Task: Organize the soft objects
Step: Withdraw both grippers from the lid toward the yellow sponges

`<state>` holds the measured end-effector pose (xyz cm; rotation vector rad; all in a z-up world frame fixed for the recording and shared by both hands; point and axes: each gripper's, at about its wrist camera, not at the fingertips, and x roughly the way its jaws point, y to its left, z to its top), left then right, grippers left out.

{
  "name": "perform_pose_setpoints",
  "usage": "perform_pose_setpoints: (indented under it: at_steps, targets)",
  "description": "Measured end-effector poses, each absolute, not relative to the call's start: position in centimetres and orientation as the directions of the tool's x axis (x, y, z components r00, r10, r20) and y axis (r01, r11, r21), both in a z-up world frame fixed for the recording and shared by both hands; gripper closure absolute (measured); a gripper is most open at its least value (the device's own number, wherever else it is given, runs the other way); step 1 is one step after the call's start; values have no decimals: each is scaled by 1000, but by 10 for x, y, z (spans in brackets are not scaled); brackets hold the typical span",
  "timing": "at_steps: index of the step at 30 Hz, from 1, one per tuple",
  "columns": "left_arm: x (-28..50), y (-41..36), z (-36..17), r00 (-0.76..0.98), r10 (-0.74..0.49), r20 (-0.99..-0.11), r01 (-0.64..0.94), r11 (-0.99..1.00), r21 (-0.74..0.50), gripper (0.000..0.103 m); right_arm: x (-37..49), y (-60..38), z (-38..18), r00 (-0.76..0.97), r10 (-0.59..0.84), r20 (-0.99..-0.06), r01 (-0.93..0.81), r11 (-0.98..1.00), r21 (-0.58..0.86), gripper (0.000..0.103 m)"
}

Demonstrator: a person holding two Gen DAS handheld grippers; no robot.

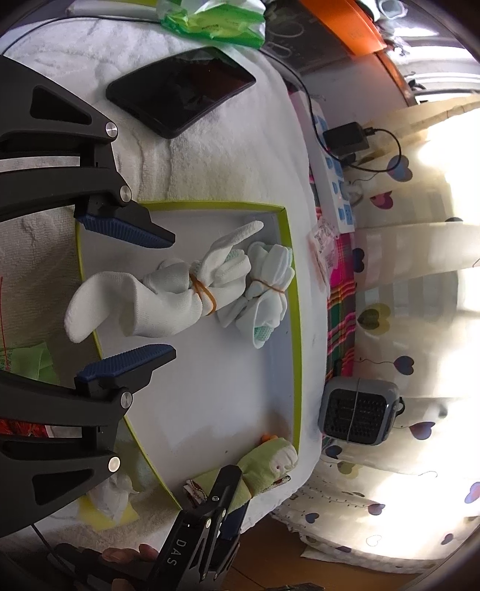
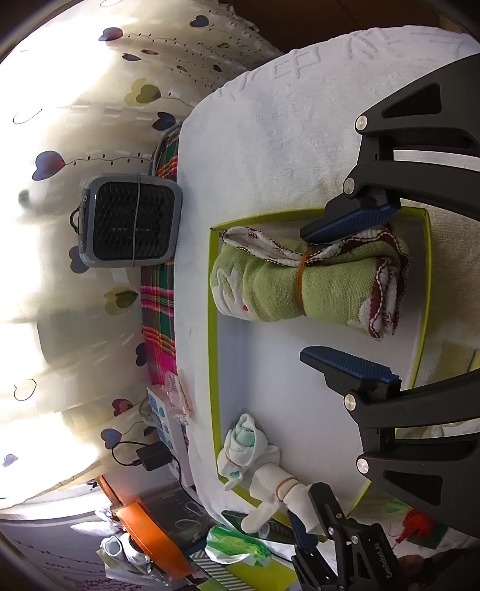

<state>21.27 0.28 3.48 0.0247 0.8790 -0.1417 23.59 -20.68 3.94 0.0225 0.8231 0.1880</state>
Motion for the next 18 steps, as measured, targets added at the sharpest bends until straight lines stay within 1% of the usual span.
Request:
perform_pose_setpoints:
  at_steps: [18]
  targets:
    - [182,9,48,655,-123,-746,116,991,-61,49,209,-213,48,688,187,-702,-141,982,124,44]
